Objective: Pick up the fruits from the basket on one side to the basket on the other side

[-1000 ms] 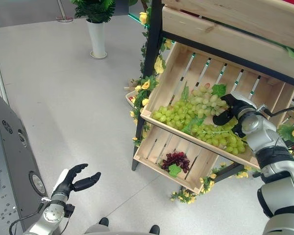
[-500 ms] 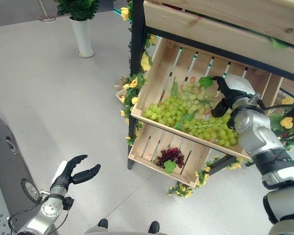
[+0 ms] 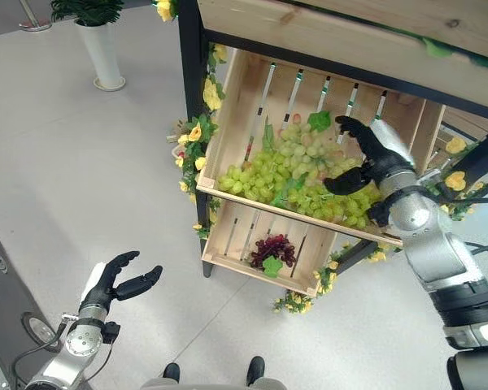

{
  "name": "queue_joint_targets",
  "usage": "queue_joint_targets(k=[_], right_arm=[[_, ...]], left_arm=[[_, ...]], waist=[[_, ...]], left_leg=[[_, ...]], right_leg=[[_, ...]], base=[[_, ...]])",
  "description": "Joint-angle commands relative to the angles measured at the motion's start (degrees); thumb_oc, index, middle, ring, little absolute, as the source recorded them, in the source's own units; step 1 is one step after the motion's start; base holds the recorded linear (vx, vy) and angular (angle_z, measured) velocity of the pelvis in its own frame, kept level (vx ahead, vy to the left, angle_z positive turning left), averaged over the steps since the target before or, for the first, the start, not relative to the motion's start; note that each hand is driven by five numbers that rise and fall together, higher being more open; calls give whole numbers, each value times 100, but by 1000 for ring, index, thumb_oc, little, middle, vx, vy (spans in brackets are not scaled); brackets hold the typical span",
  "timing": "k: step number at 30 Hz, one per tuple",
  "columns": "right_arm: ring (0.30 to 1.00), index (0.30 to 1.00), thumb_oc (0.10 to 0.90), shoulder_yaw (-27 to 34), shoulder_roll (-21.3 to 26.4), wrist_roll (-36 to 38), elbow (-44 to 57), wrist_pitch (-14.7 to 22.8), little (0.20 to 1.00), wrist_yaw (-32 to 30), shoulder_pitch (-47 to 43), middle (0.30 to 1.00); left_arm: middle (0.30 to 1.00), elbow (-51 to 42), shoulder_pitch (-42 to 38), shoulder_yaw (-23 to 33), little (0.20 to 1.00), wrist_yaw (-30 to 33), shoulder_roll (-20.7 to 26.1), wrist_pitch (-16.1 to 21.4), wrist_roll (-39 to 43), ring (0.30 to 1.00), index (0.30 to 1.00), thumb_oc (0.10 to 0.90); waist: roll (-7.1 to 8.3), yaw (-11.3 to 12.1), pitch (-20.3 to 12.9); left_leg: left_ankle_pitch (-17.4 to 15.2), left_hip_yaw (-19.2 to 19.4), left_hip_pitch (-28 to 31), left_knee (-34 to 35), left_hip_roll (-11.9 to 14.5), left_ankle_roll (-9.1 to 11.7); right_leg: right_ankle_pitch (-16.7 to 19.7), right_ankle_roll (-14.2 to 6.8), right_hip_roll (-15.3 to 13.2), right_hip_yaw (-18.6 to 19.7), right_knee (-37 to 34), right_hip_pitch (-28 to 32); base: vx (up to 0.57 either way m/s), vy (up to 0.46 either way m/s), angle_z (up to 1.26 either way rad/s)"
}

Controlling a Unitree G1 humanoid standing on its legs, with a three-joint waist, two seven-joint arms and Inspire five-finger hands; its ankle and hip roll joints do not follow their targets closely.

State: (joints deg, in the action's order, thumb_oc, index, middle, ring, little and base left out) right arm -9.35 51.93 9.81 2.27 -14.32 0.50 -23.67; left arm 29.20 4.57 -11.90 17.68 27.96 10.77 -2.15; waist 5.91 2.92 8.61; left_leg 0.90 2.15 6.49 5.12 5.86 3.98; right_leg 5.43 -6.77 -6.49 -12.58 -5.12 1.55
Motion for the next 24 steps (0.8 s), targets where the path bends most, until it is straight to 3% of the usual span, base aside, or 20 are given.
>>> queue_joint_targets(k=[1, 5, 12, 16, 20, 24], right_arm=[[900, 900, 800, 401, -110, 358, 396, 1336, 900, -285, -273, 900], [900, 900, 800, 509, -761, 959, 681, 1914, 900, -290, -124, 900], [900, 900, 800, 467, -1705, 2994, 1052, 2227, 900, 1101, 615, 900], [900, 900, 800, 321, -2361, 3990, 891, 2774, 900, 1580, 797, 900], [900, 900, 800, 196, -3013, 4202, 789, 3197, 900, 1738, 1019, 900], [900, 900, 800, -39, -3269, 4304, 762, 3051, 900, 2235, 1371, 900]], left_arm=[[900, -99, -515, -26, 900, 322, 171, 730, -315, 900, 900, 800], [900, -70, -474, -136, 900, 460, 70, 790, -292, 900, 900, 800], [900, 6, -350, -82, 900, 503, -101, 1055, -278, 900, 900, 800], [900, -140, -279, -95, 900, 491, -90, 1234, -239, 900, 900, 800], [900, -419, -239, -156, 900, 379, -60, 1289, -184, 900, 900, 800], [900, -583, -220, -136, 900, 377, -50, 1299, 43, 900, 900, 800]], waist=[[50, 234, -385], [-13, 271, -426], [-96, 295, -478], [-154, 363, -498], [-243, 425, -492], [-306, 347, -499]], left_leg=[[-422, 64, -101, -12, -324, -286], [-449, 32, -118, -12, -363, -288], [-473, 17, -147, -12, -437, -305], [-471, -39, -174, -12, -495, -337], [-474, -128, -220, -12, -546, -397], [-450, -194, -252, -12, -567, -450]], right_leg=[[-292, -405, -444, 103, 405, 183], [-318, -398, -457, 63, 368, 207], [-331, -422, -548, 21, 372, 192], [-343, -455, -628, -31, 442, 146], [-410, -456, -679, -76, 684, 37], [-572, -394, -501, 151, 780, -66]], base=[[0, 0, 0], [0, 42, 1], [1, 63, 3], [7, 77, 3], [-20, 47, 4], [-25, -57, 9]])
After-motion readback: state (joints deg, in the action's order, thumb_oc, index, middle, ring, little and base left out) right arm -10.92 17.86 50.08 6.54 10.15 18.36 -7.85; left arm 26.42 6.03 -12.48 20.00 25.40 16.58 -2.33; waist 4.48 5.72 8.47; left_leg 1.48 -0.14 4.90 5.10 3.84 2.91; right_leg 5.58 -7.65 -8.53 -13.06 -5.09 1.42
